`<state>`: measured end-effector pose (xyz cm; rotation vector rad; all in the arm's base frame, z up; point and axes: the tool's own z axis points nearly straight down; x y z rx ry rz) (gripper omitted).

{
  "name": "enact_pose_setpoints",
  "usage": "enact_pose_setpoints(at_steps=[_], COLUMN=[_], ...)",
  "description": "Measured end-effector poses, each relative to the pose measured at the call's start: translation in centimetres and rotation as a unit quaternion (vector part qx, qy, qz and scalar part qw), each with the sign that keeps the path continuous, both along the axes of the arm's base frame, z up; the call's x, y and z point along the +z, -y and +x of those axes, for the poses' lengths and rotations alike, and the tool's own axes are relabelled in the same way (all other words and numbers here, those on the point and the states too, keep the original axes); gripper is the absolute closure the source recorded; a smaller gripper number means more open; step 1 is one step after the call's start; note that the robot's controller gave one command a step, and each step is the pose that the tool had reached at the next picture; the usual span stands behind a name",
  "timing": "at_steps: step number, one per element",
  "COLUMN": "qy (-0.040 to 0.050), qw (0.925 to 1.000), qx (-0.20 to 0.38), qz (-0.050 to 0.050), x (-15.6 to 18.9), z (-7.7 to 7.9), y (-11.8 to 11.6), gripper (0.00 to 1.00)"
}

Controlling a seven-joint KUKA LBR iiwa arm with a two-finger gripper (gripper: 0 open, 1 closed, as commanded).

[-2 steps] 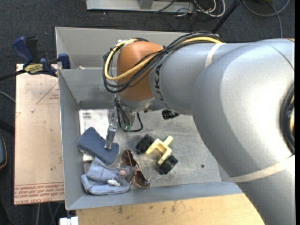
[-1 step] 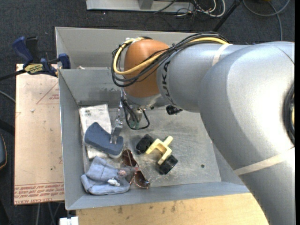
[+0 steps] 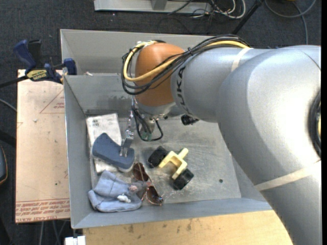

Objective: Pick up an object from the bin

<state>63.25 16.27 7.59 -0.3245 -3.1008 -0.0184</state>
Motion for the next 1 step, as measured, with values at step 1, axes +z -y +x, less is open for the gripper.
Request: enact_pose_setpoints(at_steps=[1], qy=[0.0078], qw=[1.0000], qx=[0.001], qz=[-0.006], x=[3.22], z=[-1.16], y=[0.11], gripper=[1.00])
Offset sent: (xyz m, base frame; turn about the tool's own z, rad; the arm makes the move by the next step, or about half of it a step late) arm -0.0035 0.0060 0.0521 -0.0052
